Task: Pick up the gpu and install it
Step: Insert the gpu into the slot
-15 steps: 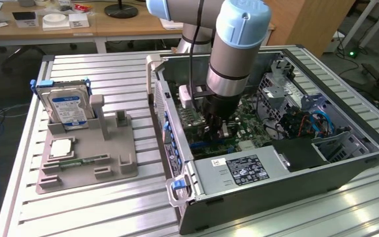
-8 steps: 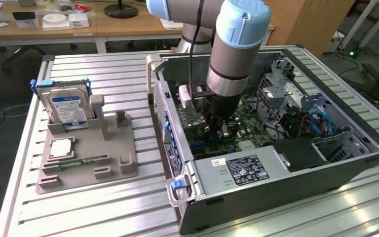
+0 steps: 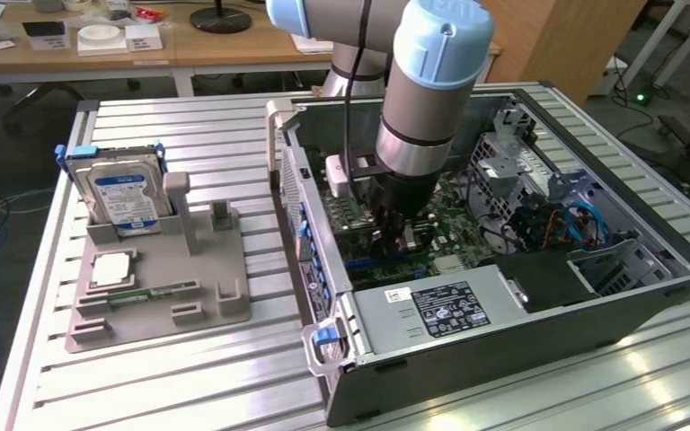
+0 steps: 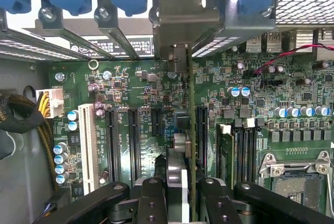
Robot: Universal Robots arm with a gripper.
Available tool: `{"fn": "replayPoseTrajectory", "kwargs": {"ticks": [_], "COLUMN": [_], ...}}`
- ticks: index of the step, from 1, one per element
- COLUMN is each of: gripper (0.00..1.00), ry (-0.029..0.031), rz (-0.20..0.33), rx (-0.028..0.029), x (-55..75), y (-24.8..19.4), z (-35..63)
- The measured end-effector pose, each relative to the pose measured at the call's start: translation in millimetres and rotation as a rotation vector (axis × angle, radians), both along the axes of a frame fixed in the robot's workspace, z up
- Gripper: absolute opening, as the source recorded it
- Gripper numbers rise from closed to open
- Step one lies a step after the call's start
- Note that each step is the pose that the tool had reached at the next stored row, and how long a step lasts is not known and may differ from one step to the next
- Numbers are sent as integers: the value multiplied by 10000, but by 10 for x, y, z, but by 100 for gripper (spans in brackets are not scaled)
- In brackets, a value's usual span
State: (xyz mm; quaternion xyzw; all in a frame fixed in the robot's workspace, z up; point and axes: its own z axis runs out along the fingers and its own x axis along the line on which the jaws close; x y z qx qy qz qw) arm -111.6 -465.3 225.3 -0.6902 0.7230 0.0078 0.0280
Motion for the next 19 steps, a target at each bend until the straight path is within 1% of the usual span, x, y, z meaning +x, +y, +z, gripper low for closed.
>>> {"fn": "replayPoseTrajectory", "kwargs": {"ticks": [19], "gripper": [29], "ry": [3], "rz": [0], "rx": [-5], "x": [-1], "y": [-1], "z": [-61]}}
